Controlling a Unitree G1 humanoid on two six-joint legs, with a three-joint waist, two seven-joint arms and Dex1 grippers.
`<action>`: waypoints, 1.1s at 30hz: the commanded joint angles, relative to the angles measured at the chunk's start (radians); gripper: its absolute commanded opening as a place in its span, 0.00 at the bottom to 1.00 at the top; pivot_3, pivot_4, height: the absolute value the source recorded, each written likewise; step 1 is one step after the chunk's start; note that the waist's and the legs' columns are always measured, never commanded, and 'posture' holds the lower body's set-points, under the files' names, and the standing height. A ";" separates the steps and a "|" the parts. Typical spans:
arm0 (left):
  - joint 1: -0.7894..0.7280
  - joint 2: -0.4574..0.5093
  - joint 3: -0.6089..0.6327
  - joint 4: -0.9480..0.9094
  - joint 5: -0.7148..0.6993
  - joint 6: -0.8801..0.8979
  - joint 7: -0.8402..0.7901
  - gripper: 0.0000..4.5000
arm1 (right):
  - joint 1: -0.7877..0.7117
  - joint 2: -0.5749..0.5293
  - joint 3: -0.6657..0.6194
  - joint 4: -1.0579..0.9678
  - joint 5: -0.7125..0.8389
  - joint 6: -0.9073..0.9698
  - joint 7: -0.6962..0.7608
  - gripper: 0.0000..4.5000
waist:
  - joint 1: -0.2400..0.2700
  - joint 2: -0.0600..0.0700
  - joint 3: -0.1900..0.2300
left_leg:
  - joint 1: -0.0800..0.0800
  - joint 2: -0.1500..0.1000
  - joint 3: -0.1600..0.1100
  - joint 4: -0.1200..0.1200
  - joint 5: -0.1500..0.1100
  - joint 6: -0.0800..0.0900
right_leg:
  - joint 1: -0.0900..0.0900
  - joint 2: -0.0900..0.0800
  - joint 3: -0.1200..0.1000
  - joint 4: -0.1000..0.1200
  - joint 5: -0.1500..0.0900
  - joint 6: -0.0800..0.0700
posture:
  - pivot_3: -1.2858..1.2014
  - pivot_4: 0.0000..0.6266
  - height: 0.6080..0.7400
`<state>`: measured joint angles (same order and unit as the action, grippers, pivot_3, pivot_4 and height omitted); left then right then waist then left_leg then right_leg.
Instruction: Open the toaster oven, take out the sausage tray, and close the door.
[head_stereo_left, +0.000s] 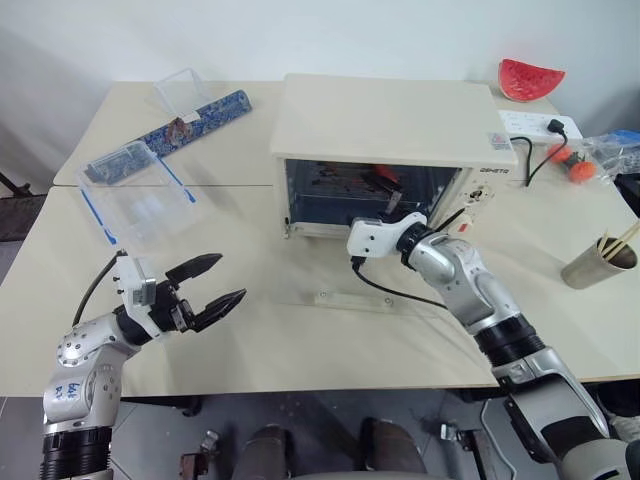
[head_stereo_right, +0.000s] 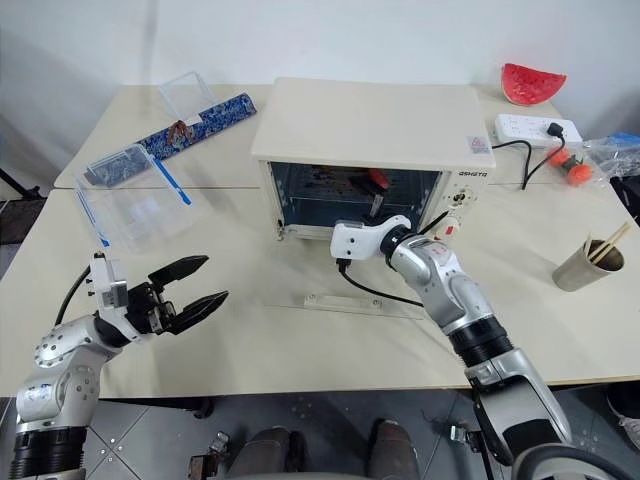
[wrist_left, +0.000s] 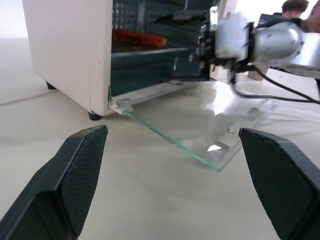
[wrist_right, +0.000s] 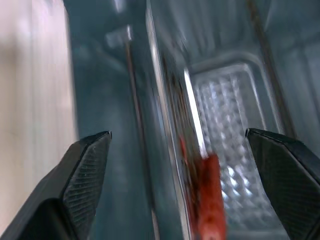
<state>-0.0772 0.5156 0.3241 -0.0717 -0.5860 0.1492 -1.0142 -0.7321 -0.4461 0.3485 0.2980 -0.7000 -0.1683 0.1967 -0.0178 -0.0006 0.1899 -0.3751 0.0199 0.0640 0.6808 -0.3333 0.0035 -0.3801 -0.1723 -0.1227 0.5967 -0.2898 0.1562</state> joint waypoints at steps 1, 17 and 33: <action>0.011 0.002 0.008 -0.036 -0.014 -0.013 0.011 0.99 | -0.040 0.019 0.009 0.014 -0.042 0.038 -0.038 1.00 | -0.008 0.000 0.000 | 0.000 0.000 0.000 0.000 0.000 0.000 | 0.000 0.000 0.000 0.000 0.000 0.000 | 0.52 0.24 1.00; -0.050 0.003 -0.025 -0.011 -0.016 0.001 0.016 1.00 | -0.025 0.081 0.049 -0.050 -0.105 0.135 -0.033 0.19 | -0.015 0.000 0.000 | 0.000 0.002 0.001 -0.001 0.000 -0.001 | -0.002 0.002 0.001 0.001 0.000 0.000 | 0.52 0.24 1.00; -0.118 -0.011 -0.045 0.024 -0.022 0.023 0.027 1.00 | 0.051 0.045 0.021 -0.237 -0.045 0.142 0.136 0.01 | -0.014 0.000 0.000 | -0.001 0.002 0.001 -0.002 -0.001 -0.002 | -0.003 0.003 0.001 0.001 0.000 0.000 | 0.52 0.24 1.00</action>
<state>-0.1865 0.5088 0.2745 -0.0352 -0.5873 0.1729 -0.9937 -0.6841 -0.3968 0.3849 0.1329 -0.7804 -0.0161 0.3071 -0.0315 -0.0009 0.1898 -0.3757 0.0219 0.0653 0.6786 -0.3338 0.0018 -0.3834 -0.1696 -0.1218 0.5975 -0.2898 0.1561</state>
